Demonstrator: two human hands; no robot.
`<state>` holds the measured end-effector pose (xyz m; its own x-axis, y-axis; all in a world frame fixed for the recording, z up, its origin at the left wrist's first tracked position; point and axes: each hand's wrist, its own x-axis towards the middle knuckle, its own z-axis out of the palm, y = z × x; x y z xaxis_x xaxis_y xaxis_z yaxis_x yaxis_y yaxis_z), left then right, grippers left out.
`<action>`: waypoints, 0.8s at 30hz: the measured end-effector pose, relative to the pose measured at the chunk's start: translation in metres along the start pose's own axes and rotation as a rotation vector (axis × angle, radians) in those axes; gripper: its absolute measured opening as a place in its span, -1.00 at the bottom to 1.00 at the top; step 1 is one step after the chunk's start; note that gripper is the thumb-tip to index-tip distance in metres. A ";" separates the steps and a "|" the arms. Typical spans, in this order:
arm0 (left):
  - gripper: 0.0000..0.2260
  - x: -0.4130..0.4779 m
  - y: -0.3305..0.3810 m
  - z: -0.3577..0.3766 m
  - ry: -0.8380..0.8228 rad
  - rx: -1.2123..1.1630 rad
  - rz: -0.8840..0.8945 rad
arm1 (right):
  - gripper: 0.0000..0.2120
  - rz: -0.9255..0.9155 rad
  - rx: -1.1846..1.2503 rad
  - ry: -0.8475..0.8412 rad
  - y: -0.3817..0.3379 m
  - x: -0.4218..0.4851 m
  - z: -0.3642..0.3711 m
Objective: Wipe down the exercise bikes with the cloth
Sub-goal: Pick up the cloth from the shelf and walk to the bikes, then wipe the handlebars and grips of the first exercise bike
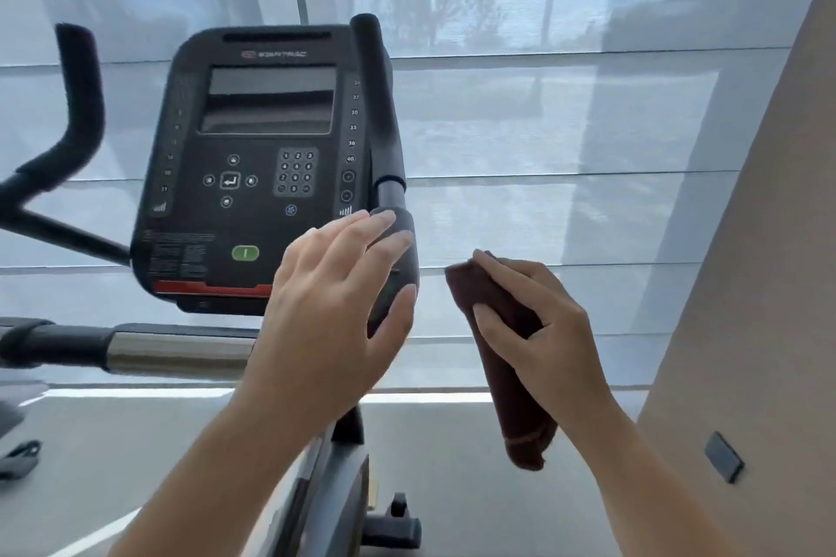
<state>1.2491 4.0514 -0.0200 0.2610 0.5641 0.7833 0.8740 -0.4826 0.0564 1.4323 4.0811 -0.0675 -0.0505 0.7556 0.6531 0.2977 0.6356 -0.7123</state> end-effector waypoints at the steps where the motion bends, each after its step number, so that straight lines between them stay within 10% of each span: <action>1: -0.65 0.011 -0.009 0.000 0.002 0.029 0.015 | -0.56 -0.020 0.006 -0.003 0.006 0.012 0.003; 15: -0.68 0.129 -0.108 0.065 -0.271 -0.397 -0.342 | -0.59 -0.157 0.255 0.095 0.071 0.188 0.067; 24: -0.70 0.127 -0.119 0.091 -0.143 -0.768 -0.597 | -0.59 -0.166 0.374 0.122 0.095 0.187 0.110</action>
<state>1.2152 4.2416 0.0162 -0.0460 0.9083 0.4158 0.3870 -0.3676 0.8457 1.3459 4.3000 -0.0409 0.0508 0.6280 0.7765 -0.0729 0.7778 -0.6243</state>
